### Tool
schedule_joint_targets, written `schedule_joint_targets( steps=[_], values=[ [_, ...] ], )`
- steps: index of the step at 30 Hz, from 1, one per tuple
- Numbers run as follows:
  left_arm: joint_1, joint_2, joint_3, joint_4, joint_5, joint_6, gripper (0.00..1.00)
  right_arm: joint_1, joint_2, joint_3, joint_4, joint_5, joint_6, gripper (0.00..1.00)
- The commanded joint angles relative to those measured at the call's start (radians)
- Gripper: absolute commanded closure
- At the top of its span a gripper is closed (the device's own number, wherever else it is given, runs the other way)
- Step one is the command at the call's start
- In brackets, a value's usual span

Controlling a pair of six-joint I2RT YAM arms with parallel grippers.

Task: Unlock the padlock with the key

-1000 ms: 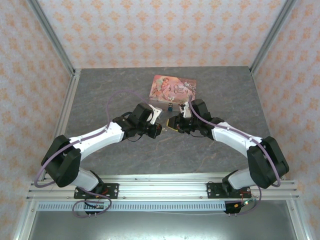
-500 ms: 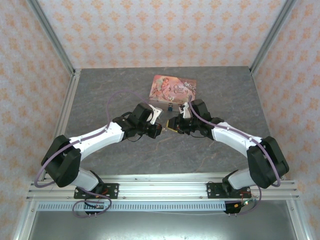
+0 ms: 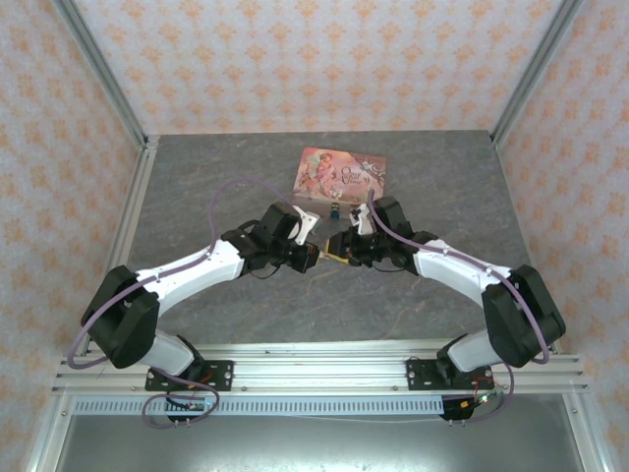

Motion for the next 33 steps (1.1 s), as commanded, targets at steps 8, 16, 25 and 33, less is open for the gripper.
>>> schedule_joint_targets(
  steps=[8,16,25,33],
  values=[
    [0.006,-0.031,0.004,-0.006,0.001,0.01,1.0,0.006,-0.016,0.006,-0.025,0.043,0.006,0.7],
    [0.006,-0.032,0.009,-0.008,0.005,0.013,1.0,0.006,-0.022,0.001,-0.022,0.055,0.017,0.68],
    [0.006,-0.03,0.008,-0.007,0.012,0.013,1.0,0.006,-0.005,0.007,0.007,0.028,0.027,0.78],
    [0.006,-0.032,0.009,-0.007,0.018,0.015,1.0,0.007,0.004,0.008,0.016,0.01,0.028,0.8]
  ],
)
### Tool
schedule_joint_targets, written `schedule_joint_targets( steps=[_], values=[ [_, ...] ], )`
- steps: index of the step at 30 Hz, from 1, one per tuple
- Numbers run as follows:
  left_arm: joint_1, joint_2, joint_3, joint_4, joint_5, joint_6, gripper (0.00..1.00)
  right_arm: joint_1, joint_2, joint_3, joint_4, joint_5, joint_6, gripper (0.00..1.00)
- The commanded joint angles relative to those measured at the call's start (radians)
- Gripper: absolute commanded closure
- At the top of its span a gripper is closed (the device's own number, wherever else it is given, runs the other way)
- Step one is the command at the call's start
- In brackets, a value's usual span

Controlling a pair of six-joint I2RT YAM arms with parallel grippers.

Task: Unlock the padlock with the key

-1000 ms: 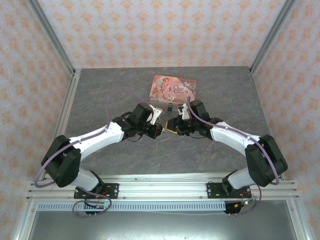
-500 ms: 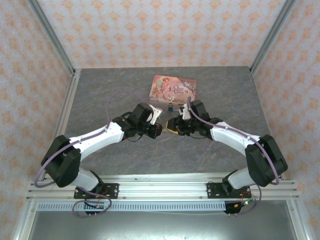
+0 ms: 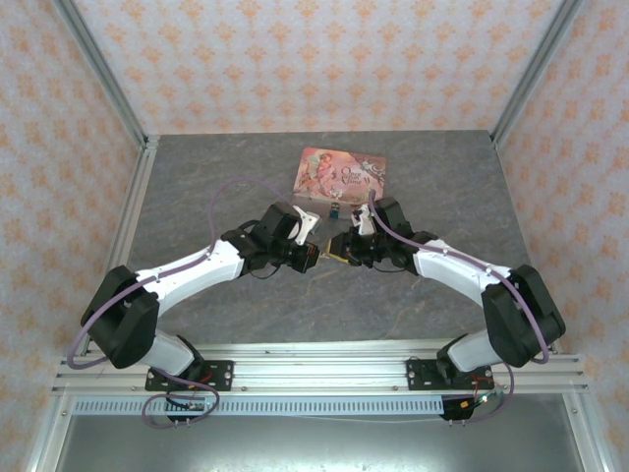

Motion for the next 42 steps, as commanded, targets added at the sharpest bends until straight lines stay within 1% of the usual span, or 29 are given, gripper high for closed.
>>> schedule_joint_targets(
  steps=[1,6,17,22,25,27,28,30,32,33,35,38,40,42],
  values=[
    [0.006,-0.03,0.009,-0.007,0.018,0.015,1.0,0.007,0.004,0.009,0.031,-0.018,0.009,0.8],
    [0.006,-0.029,0.012,-0.004,0.022,0.015,1.0,0.007,0.009,0.008,0.036,-0.028,0.011,0.81],
    [0.006,-0.026,0.01,-0.004,0.026,0.016,1.0,0.006,0.016,0.008,0.05,-0.031,0.014,0.91],
    [0.006,-0.036,0.005,-0.002,0.024,0.023,1.0,0.007,0.004,-0.019,0.1,-0.012,0.004,1.0],
    [0.006,-0.055,-0.008,0.001,0.016,0.032,1.0,0.006,-0.022,-0.047,0.162,-0.004,-0.011,1.0],
    [0.006,-0.071,-0.016,-0.002,0.005,0.043,1.0,0.007,-0.042,-0.048,0.159,0.008,-0.05,1.0],
    [0.006,-0.083,-0.021,-0.004,-0.003,0.049,0.98,0.008,-0.051,-0.043,0.146,0.012,-0.079,1.0],
    [0.006,-0.105,-0.031,-0.014,-0.024,0.061,0.78,0.007,-0.065,-0.019,0.09,0.015,-0.15,1.0],
    [0.007,-0.127,-0.038,-0.025,-0.043,0.066,0.64,0.007,-0.076,0.018,0.015,0.019,-0.233,1.0],
    [0.007,-0.139,-0.041,-0.036,-0.052,0.071,0.59,0.007,-0.082,0.038,-0.029,0.02,-0.28,1.0],
    [0.01,-0.164,-0.052,-0.049,-0.07,0.081,0.54,0.007,-0.089,0.086,-0.123,0.024,-0.378,1.0],
    [0.022,-0.216,-0.079,-0.057,-0.08,0.093,0.49,0.007,-0.09,0.17,-0.277,0.013,-0.534,1.0],
    [0.029,-0.262,-0.106,-0.033,-0.089,0.097,0.45,0.007,-0.086,0.232,-0.384,-0.023,-0.658,1.0],
    [0.03,-0.316,-0.137,-0.002,-0.08,0.13,0.41,0.007,-0.085,0.285,-0.469,-0.056,-0.758,1.0]
  ],
)
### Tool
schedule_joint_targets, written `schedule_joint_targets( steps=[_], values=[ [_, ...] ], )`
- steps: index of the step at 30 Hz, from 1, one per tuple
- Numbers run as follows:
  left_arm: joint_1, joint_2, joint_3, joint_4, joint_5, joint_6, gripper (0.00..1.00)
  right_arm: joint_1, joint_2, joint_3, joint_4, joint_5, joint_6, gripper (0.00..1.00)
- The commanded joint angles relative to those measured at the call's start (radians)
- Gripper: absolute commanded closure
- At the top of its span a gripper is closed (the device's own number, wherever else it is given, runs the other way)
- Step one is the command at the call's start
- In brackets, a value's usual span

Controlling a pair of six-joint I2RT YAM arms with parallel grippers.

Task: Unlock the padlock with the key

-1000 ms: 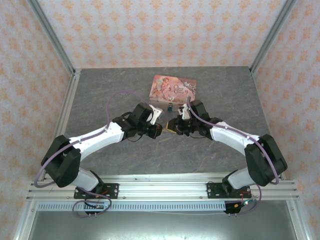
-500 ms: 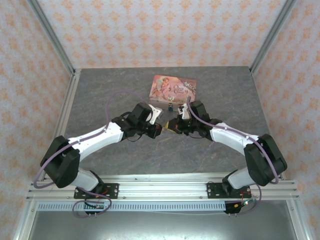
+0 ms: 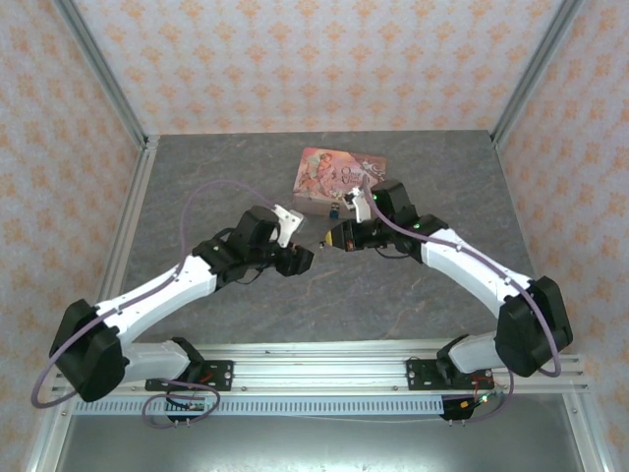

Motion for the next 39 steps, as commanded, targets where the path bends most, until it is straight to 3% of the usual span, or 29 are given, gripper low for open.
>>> schedule_joint_targets(
  steps=[1,3,5,9,14,22,30,39],
  values=[
    [0.01,-0.099,-0.053,0.041,-0.028,0.049,0.38,0.005,-0.026,0.09,-0.23,-0.064,-0.282,1.0],
    [0.012,-0.158,-0.087,0.083,-0.012,0.044,0.3,0.004,-0.025,0.126,-0.277,-0.104,-0.347,1.0],
    [0.036,-0.202,-0.116,0.144,0.08,0.008,0.27,0.004,-0.026,0.15,-0.293,-0.163,-0.385,1.0],
    [0.126,-0.189,-0.146,0.314,0.333,-0.124,0.34,0.004,-0.01,0.188,-0.293,-0.269,-0.391,1.0],
    [0.142,-0.143,-0.144,0.44,0.5,-0.185,0.41,0.004,0.025,0.237,-0.318,-0.359,-0.377,1.0],
    [0.142,-0.091,-0.111,0.457,0.586,-0.203,0.58,0.004,0.034,0.26,-0.315,-0.391,-0.353,1.0],
    [0.153,-0.128,-0.131,0.427,0.539,-0.201,0.59,0.004,0.013,0.239,-0.29,-0.248,-0.317,1.0],
    [0.191,-0.194,-0.179,0.499,0.551,-0.28,0.59,-0.007,-0.027,0.157,-0.109,-0.235,-0.193,1.0]
  ],
)
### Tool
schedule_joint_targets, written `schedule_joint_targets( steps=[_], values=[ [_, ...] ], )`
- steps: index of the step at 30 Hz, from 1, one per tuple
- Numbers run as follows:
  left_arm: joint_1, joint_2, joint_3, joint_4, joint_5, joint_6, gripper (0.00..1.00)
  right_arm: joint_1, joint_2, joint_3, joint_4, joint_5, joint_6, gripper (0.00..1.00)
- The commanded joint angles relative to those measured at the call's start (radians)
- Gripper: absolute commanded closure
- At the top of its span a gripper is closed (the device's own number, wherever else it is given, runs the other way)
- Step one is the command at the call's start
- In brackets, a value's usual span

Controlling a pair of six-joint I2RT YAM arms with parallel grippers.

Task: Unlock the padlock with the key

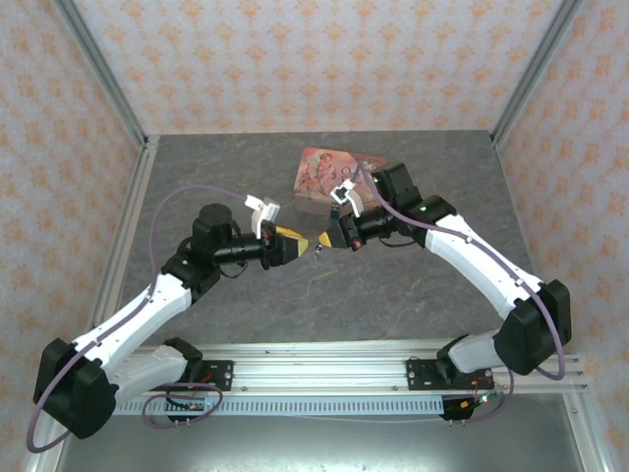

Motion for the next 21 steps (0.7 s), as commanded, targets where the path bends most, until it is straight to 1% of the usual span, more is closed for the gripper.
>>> schedule_joint_targets(
  steps=[1,5,9,13,21],
  values=[
    [0.005,-0.005,-0.027,0.102,0.03,-0.073,0.59,-0.007,-0.04,-0.032,0.136,0.007,0.082,1.0],
    [-0.004,0.009,-0.053,0.218,0.037,-0.145,0.59,-0.01,-0.043,-0.061,0.23,0.001,0.153,1.0],
    [-0.012,0.008,-0.04,0.167,0.015,-0.12,0.61,-0.011,-0.045,-0.083,0.295,-0.023,0.202,1.0],
    [-0.014,0.036,-0.04,0.207,0.042,-0.149,0.65,-0.011,-0.044,-0.095,0.326,-0.044,0.226,1.0],
    [-0.014,0.067,-0.025,0.222,0.05,-0.163,0.66,-0.01,-0.048,-0.109,0.37,-0.056,0.258,1.0]
  ],
)
